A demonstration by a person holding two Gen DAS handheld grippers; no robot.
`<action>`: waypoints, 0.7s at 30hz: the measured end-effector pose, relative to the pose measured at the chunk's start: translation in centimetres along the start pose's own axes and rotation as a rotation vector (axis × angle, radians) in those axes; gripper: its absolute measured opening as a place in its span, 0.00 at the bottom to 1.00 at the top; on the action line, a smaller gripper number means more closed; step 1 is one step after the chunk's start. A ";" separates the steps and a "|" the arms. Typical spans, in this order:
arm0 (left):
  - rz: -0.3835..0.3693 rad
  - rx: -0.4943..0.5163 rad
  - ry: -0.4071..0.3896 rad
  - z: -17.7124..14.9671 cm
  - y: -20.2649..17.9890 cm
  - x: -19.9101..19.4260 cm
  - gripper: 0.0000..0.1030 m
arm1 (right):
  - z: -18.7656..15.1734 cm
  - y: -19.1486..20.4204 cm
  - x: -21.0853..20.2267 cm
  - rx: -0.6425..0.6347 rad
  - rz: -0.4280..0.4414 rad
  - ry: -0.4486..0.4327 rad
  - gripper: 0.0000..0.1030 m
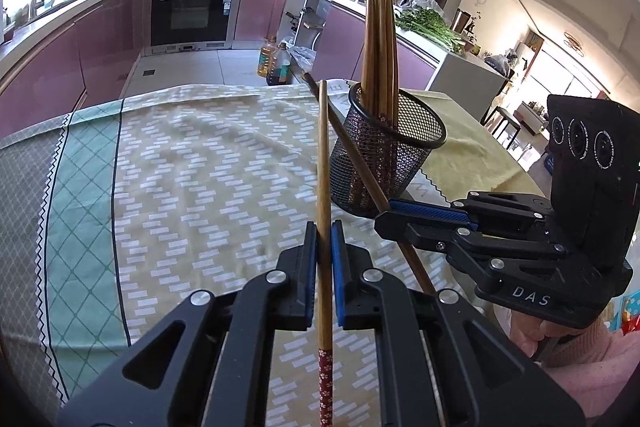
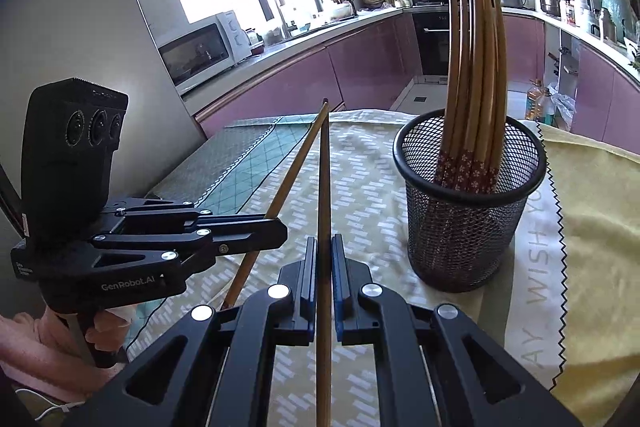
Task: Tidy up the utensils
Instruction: 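Carry the upright chopsticks in both grippers over the black mesh cup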
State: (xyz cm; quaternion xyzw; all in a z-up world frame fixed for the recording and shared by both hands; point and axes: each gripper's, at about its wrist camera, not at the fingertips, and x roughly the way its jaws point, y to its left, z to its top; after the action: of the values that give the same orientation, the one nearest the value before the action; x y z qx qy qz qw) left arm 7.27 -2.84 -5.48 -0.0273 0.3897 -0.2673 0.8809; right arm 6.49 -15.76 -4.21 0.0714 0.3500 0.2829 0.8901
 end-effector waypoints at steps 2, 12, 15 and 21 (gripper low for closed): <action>-0.001 0.001 -0.004 0.0 0.0 -0.1 0.07 | 0.0 -0.2 -0.3 -0.003 -0.004 -0.004 0.06; 0.005 0.001 -0.032 0.1 -0.1 -0.8 0.07 | 0.0 -0.6 -1.7 -0.016 -0.028 -0.038 0.06; 0.002 0.000 -0.041 0.1 -0.2 -1.0 0.07 | 0.1 -0.7 -2.3 -0.023 -0.036 -0.051 0.06; -0.004 0.008 -0.055 0.1 -0.4 -1.5 0.07 | 0.2 -0.7 -3.1 -0.027 -0.044 -0.075 0.06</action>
State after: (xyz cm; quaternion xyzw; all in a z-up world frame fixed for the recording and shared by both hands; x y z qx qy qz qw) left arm 6.34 -2.51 -4.26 -0.0318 0.3643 -0.2696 0.8908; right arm 5.11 -18.07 -2.49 0.0621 0.3140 0.2654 0.9095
